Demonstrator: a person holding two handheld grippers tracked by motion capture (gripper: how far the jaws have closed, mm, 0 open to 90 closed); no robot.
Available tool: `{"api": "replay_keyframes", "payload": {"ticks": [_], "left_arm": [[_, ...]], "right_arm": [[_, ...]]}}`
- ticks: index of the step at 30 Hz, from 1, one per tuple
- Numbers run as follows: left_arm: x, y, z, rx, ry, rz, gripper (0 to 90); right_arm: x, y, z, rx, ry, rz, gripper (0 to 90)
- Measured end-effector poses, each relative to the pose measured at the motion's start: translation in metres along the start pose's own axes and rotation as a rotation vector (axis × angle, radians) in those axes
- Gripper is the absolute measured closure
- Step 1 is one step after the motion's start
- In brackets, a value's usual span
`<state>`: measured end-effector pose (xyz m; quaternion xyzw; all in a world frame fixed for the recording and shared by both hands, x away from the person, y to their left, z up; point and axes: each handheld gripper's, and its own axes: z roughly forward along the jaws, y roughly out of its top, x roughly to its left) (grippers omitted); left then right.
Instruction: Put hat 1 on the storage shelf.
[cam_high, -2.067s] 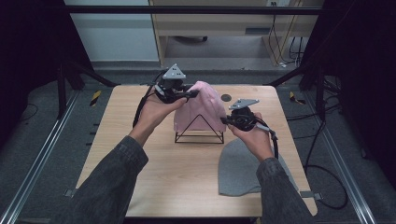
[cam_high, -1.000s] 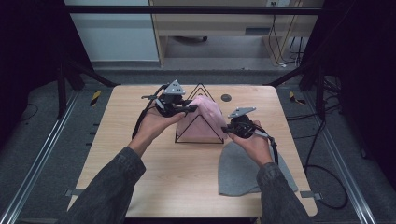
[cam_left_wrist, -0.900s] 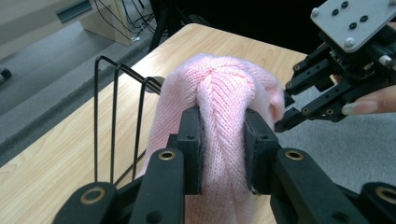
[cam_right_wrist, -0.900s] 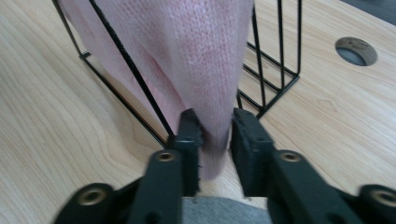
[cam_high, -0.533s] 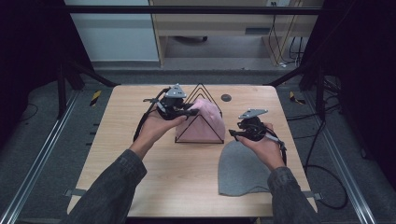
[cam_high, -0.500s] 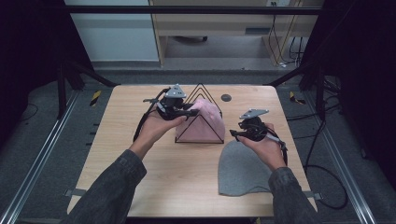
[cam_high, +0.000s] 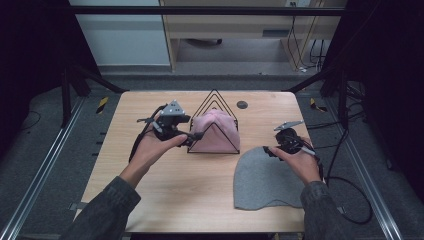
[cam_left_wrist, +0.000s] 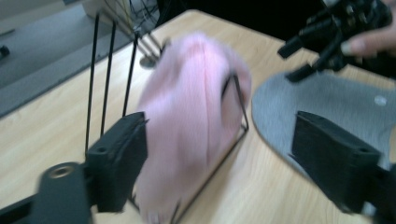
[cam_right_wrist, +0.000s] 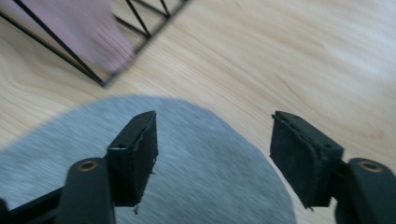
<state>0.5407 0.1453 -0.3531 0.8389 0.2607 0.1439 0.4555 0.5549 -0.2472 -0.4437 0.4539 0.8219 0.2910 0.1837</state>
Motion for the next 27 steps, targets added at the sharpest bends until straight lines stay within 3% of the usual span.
{"api": "replay_keyframes", "payload": {"ticks": [4,9,12,19,22,27], "left_arm": [[-0.001,-0.027,-0.004,0.052,-0.006,-0.011,10.5],[-0.003,-0.054,-0.005,0.088,-0.009,-0.030,10.0],[-0.006,-0.067,-0.004,0.112,0.002,-0.014,9.8],[-0.007,-0.089,-0.005,0.134,0.011,-0.036,9.8],[-0.007,-0.094,-0.007,0.138,0.010,-0.044,9.8],[-0.006,-0.098,-0.010,0.137,0.018,-0.055,10.1]], "right_arm": [[-0.011,-0.010,0.009,0.059,-0.017,0.017,37.8],[-0.019,-0.016,0.015,0.101,-0.026,0.028,38.4],[-0.023,-0.020,0.017,0.119,-0.026,0.039,37.4],[-0.027,-0.029,0.022,0.148,-0.021,0.056,39.0],[-0.027,-0.032,0.023,0.149,-0.015,0.054,43.7],[-0.026,-0.033,0.018,0.148,0.003,0.043,65.5]]}}
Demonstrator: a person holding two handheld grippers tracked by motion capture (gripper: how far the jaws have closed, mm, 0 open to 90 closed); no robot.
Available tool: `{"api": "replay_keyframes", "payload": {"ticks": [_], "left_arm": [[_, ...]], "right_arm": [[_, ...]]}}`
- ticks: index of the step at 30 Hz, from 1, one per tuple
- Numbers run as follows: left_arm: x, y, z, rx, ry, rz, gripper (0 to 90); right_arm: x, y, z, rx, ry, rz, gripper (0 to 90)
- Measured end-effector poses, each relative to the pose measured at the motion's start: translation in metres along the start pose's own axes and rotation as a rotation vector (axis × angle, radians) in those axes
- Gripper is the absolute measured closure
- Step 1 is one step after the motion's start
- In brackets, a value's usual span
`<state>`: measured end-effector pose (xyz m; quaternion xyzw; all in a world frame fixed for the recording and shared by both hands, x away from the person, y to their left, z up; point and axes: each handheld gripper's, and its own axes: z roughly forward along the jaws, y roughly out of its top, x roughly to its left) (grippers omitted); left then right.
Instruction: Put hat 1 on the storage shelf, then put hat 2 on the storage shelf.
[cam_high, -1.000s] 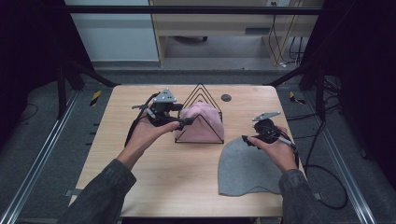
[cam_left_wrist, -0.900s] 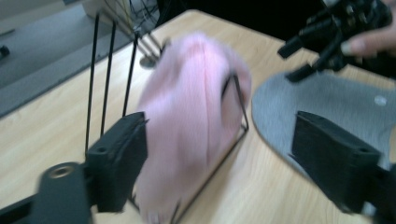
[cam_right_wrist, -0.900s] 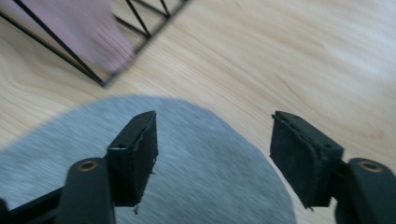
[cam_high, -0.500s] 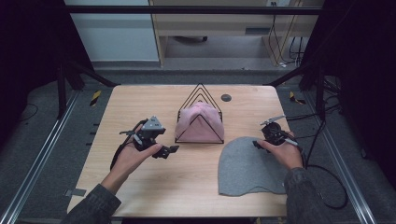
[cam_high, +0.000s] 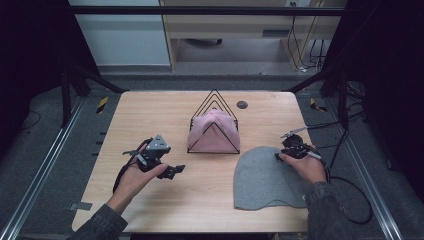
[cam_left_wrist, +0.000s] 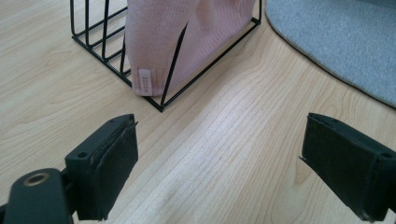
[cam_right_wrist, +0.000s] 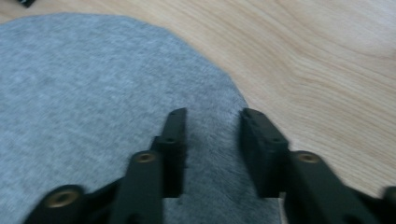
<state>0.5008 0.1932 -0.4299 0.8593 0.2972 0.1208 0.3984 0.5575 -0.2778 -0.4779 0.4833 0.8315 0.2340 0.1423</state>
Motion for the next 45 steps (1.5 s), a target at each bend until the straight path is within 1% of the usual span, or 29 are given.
{"api": "replay_keyframes", "payload": {"ticks": [2,4,6,8,10,12,16,17,21,24,26,30,32,34,36,39,42,45], "left_arm": [[0.001,-0.002,0.000,0.003,0.000,-0.003,10.2],[0.001,-0.004,0.000,0.008,-0.006,-0.021,10.2],[0.001,-0.007,-0.002,0.005,-0.011,-0.033,9.9],[0.002,-0.009,-0.003,0.009,-0.004,-0.040,9.6],[0.004,-0.013,-0.003,0.018,0.005,-0.041,9.2],[0.007,-0.018,-0.002,0.027,0.007,-0.051,9.1],[0.011,-0.026,0.000,0.041,-0.001,-0.079,8.4],[0.012,-0.027,0.001,0.042,-0.001,-0.082,8.1],[0.012,-0.029,0.002,0.049,-0.001,-0.086,7.3],[0.010,-0.031,0.003,0.059,-0.007,-0.084,7.1],[0.009,-0.032,0.004,0.062,-0.018,-0.084,6.7],[0.006,-0.031,0.005,0.064,-0.030,-0.075,6.4],[0.005,-0.031,0.005,0.058,-0.039,-0.070,6.5],[0.004,-0.030,0.005,0.045,-0.051,-0.070,6.6],[0.002,-0.030,0.006,0.042,-0.059,-0.059,6.6],[-0.002,-0.028,0.007,0.037,-0.085,-0.047,6.7],[-0.006,-0.027,0.009,0.037,-0.112,-0.027,7.0],[-0.010,-0.027,0.010,0.041,-0.123,-0.012,7.1]], "right_arm": [[0.000,-0.001,-0.001,0.006,0.010,-0.014,73.4],[0.001,-0.002,-0.002,0.005,0.019,-0.012,78.5],[0.001,-0.003,-0.002,0.006,0.025,-0.006,82.4],[0.001,-0.003,-0.003,0.008,0.031,-0.016,85.4],[0.002,-0.004,-0.003,0.007,0.040,-0.018,86.1],[0.003,-0.004,-0.005,0.007,0.036,-0.022,86.4],[0.010,-0.003,-0.019,-0.059,0.049,-0.032,86.6],[0.012,-0.002,-0.024,-0.074,0.055,-0.045,86.5],[0.025,0.001,-0.044,-0.134,0.075,-0.088,86.6],[0.034,0.003,-0.058,-0.171,0.078,-0.119,86.6],[0.039,0.004,-0.067,-0.194,0.070,-0.137,86.6],[0.053,0.005,-0.087,-0.259,0.091,-0.159,86.7],[0.062,0.007,-0.096,-0.285,0.097,-0.186,86.7],[0.070,0.008,-0.104,-0.307,0.108,-0.212,86.7],[0.079,0.009,-0.112,-0.324,0.117,-0.237,86.7],[0.090,0.011,-0.121,-0.352,0.133,-0.274,86.8],[0.101,0.013,-0.129,-0.367,0.142,-0.308,86.8],[0.111,0.018,-0.137,-0.390,0.151,-0.338,86.8]]}}
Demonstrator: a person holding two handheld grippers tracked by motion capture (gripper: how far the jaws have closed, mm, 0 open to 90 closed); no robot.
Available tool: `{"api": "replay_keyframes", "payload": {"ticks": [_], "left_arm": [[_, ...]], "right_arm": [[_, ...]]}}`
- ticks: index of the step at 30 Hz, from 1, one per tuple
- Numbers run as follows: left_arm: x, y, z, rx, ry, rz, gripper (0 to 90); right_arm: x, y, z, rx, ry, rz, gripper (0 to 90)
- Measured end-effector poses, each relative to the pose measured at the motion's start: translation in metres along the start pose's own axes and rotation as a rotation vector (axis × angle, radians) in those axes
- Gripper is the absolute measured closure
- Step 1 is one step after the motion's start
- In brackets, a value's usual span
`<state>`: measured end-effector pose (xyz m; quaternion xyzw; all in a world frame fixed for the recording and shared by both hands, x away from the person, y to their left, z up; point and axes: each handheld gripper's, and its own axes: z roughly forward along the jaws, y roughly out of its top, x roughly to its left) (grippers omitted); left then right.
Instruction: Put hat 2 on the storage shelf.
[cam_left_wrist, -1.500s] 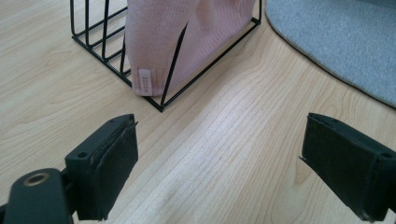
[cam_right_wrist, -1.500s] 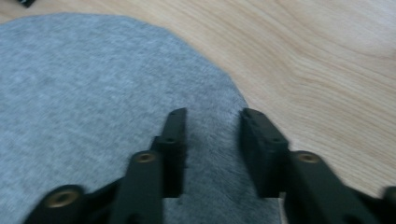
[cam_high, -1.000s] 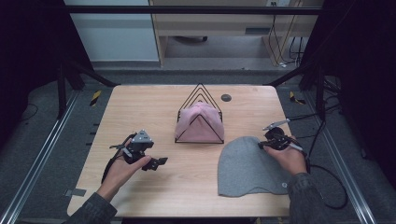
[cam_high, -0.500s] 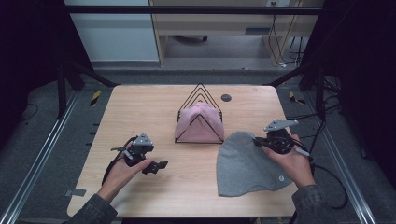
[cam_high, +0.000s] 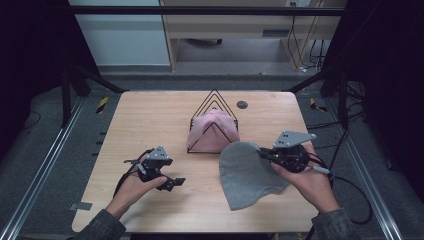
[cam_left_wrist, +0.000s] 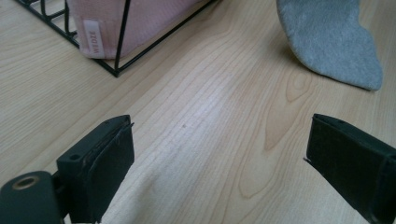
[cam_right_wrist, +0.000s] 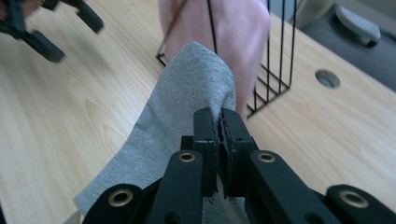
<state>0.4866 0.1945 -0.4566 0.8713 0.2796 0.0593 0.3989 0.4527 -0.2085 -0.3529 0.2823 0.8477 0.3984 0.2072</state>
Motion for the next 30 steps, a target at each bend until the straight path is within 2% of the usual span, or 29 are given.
{"api": "replay_keyframes", "payload": {"ticks": [10,17,27,30], "left_arm": [[-0.007,0.001,0.004,0.007,-0.029,0.020,8.1],[-0.010,0.001,0.007,0.005,-0.049,0.030,8.3],[-0.010,0.002,0.006,-0.006,-0.053,0.026,8.8],[-0.010,0.002,0.007,-0.010,-0.066,0.024,8.9]], "right_arm": [[0.017,0.031,0.002,-0.047,0.033,-0.070,86.9],[0.024,0.045,0.007,-0.069,0.047,-0.091,86.9],[0.034,0.062,0.009,-0.097,0.072,-0.115,86.9],[0.037,0.066,0.008,-0.105,0.077,-0.121,87.0]]}}
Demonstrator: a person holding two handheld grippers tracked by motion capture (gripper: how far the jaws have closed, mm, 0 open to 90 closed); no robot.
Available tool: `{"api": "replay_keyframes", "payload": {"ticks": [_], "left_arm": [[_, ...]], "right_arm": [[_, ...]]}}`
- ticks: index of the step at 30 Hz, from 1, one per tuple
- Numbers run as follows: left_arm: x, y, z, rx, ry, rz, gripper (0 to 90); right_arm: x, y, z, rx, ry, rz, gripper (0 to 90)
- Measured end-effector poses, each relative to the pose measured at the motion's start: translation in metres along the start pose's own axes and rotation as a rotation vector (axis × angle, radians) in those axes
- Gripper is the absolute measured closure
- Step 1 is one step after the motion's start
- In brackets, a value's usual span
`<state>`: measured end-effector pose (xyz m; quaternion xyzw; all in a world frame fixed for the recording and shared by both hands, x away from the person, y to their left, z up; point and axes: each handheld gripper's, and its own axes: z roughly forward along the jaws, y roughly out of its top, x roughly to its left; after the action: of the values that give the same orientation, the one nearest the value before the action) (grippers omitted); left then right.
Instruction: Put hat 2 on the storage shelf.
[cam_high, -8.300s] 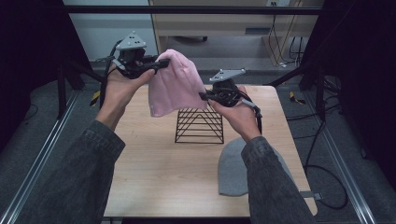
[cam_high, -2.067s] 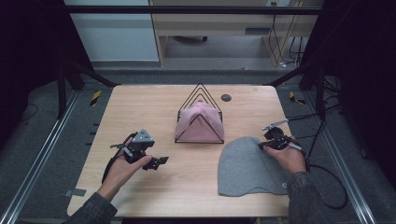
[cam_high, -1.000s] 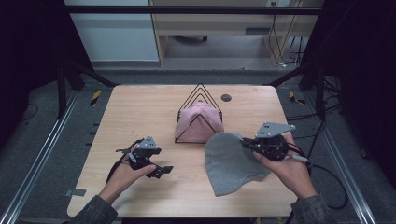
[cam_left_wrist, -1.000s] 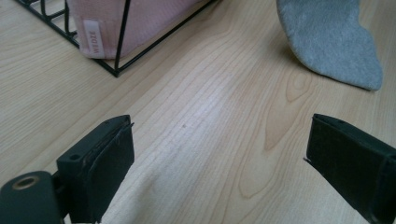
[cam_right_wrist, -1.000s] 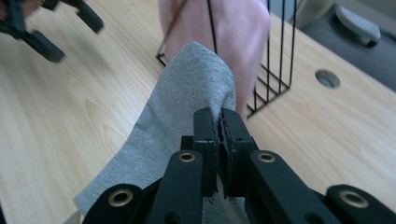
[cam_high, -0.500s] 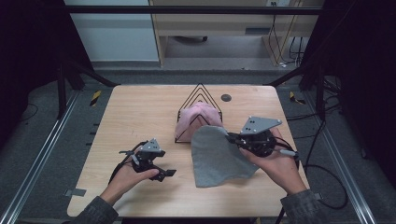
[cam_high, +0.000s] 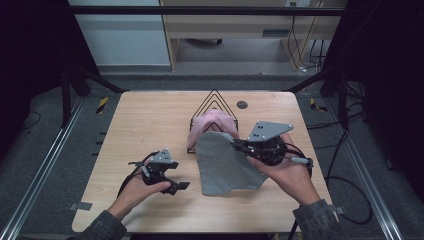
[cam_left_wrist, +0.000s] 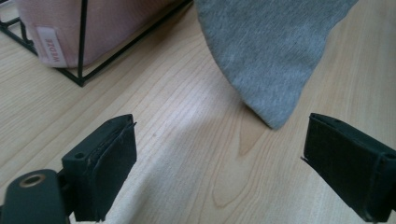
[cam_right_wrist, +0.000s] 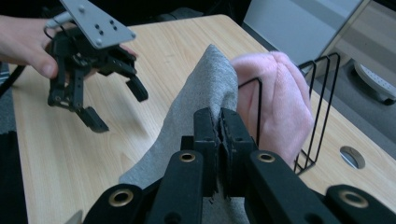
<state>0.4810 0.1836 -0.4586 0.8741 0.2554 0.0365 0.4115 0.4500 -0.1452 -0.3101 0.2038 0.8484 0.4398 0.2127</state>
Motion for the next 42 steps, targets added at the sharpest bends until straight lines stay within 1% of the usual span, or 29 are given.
{"api": "replay_keyframes", "payload": {"ticks": [12,22,27,31,33,38,42], "left_arm": [[-0.001,0.001,-0.001,-0.006,-0.004,0.005,9.2],[-0.001,0.001,-0.001,-0.019,-0.020,0.008,9.4],[-0.001,0.002,-0.002,-0.026,-0.023,0.013,9.9],[-0.001,0.006,-0.006,-0.042,-0.017,0.021,10.7],[0.000,0.008,-0.008,-0.056,-0.012,0.013,11.0],[0.002,0.018,-0.012,-0.088,-0.018,0.007,13.2],[0.002,0.029,-0.013,-0.102,-0.016,0.023,16.9]], "right_arm": [[0.006,0.013,0.002,-0.028,0.018,-0.017,87.0],[0.006,0.022,0.004,-0.041,0.026,-0.019,87.0],[0.007,0.028,0.005,-0.049,0.032,-0.027,87.0],[0.008,0.035,0.005,-0.059,0.038,-0.034,87.0],[0.008,0.039,0.005,-0.063,0.043,-0.040,87.0],[0.011,0.049,0.007,-0.070,0.048,-0.054,87.0],[0.012,0.054,0.010,-0.071,0.054,-0.059,87.0]]}}
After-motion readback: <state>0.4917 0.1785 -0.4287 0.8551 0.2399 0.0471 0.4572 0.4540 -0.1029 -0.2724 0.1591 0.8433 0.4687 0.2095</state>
